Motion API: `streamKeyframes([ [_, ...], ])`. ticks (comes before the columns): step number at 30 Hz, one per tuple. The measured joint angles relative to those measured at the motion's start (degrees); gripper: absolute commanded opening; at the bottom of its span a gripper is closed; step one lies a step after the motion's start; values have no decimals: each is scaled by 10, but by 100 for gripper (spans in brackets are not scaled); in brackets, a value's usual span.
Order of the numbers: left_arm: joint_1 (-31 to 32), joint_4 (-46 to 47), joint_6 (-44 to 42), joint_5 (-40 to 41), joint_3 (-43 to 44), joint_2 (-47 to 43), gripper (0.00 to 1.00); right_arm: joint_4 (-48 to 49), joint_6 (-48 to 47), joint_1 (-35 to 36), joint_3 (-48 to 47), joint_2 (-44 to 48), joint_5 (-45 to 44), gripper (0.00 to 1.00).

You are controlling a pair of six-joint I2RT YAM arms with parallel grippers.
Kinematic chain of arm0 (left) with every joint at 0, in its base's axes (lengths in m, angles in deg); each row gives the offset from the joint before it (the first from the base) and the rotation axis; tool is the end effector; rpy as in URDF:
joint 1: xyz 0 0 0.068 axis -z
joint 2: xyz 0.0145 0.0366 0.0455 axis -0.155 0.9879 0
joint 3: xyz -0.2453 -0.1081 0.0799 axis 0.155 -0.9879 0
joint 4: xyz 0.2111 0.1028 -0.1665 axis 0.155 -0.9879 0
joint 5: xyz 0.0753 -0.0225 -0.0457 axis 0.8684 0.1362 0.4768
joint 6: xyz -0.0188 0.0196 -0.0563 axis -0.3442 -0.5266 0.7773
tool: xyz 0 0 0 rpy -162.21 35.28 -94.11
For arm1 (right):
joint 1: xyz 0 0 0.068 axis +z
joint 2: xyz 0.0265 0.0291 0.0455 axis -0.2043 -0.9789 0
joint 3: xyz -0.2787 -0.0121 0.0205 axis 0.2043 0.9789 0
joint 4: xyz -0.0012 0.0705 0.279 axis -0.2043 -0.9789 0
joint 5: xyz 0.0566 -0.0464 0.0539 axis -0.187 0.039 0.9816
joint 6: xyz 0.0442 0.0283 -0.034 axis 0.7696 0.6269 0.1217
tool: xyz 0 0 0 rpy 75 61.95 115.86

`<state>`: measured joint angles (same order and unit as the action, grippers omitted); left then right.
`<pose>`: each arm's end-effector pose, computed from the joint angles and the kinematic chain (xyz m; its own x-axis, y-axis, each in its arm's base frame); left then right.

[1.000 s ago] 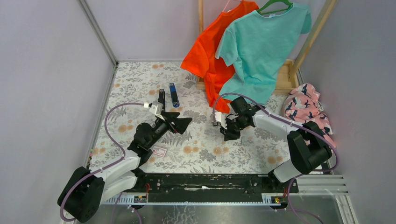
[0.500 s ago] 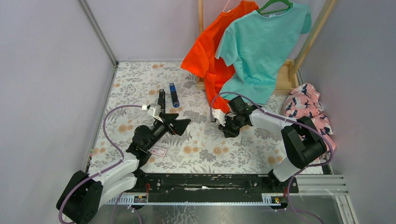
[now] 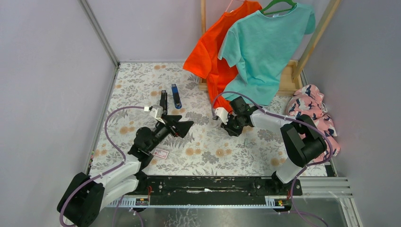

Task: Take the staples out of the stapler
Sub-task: Move the staple box to the center of the board, then move the staple from the staple box.

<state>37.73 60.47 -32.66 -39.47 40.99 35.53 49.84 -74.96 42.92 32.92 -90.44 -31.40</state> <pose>0.1839 -0.1120 0.1940 -0.2805 -0.4285 -0.8589 0.5883 0.6304 -0.5065 0.2822 0.1887 0.1377 -0.1982 -0.8176 -0.5406 -0.9585 0.2770 -0.0675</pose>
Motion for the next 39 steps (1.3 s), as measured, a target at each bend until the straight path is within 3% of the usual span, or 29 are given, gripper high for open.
streamKeyframes([
  [10,0,20,16,-22,0,21,97,24,22,-1,0,0,-49,28],
  [17,7,30,48,-65,18,87,92,-61,0,-27,-31,22,60,28],
  [21,78,17,51,-32,46,122,91,-96,16,-106,-68,68,137,28],
  [27,244,-46,34,114,144,163,73,-94,83,-228,-83,173,212,36],
  [33,290,-156,51,209,269,297,68,-63,163,-287,-80,238,256,36],
  [36,310,-215,54,226,328,358,61,-63,187,-305,-79,234,268,37],
  [39,320,-250,54,226,370,405,48,-63,204,-314,-75,233,274,37],
])
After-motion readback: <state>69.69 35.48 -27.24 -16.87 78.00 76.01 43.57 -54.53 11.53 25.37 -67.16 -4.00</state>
